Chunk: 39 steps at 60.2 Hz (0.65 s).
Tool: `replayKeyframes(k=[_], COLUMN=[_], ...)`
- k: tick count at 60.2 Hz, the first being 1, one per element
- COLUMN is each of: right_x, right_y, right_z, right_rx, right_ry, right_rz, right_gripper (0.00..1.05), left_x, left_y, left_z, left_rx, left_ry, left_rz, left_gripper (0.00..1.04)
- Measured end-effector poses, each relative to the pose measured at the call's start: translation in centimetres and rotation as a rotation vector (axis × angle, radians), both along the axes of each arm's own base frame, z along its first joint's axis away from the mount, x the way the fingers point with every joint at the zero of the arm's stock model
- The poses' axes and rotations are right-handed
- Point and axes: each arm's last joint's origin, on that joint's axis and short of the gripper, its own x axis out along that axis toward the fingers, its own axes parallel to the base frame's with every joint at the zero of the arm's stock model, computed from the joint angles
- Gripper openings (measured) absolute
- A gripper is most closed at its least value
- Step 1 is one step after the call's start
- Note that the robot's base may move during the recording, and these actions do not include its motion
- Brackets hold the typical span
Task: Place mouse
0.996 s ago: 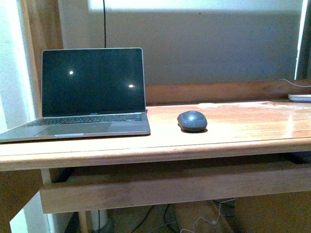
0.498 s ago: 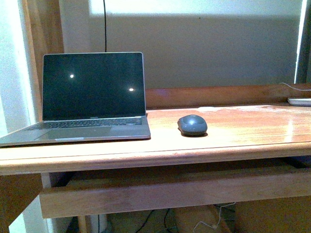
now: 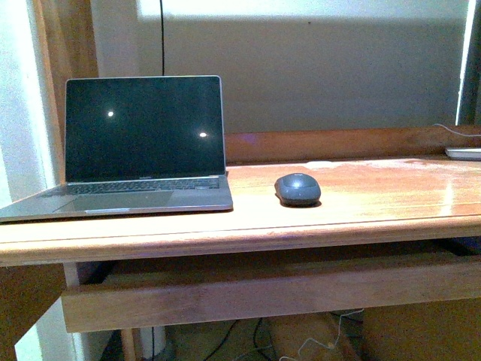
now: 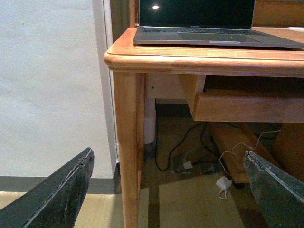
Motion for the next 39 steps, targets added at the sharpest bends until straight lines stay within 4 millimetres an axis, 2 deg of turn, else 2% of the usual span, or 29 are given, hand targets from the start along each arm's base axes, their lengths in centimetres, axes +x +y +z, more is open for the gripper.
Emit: replayKeyframes(k=[6, 8, 39], right_x=[0.00, 0.00, 0.00], right_y=[0.00, 0.00, 0.00], right_z=[0.00, 0.00, 0.00], right_rx=[0.000, 0.000, 0.000], right_ry=[0.000, 0.000, 0.000], right_rz=[0.000, 0.000, 0.000], right_gripper=[0.97, 0.99, 0.97], left_x=[0.00, 0.00, 0.00], left_y=[0.00, 0.00, 0.00], left_z=[0.00, 0.00, 0.00], left_rx=[0.000, 0.000, 0.000], left_ry=[0.000, 0.000, 0.000], left_rz=[0.000, 0.000, 0.000], left_gripper=[0.97, 0.97, 0.97])
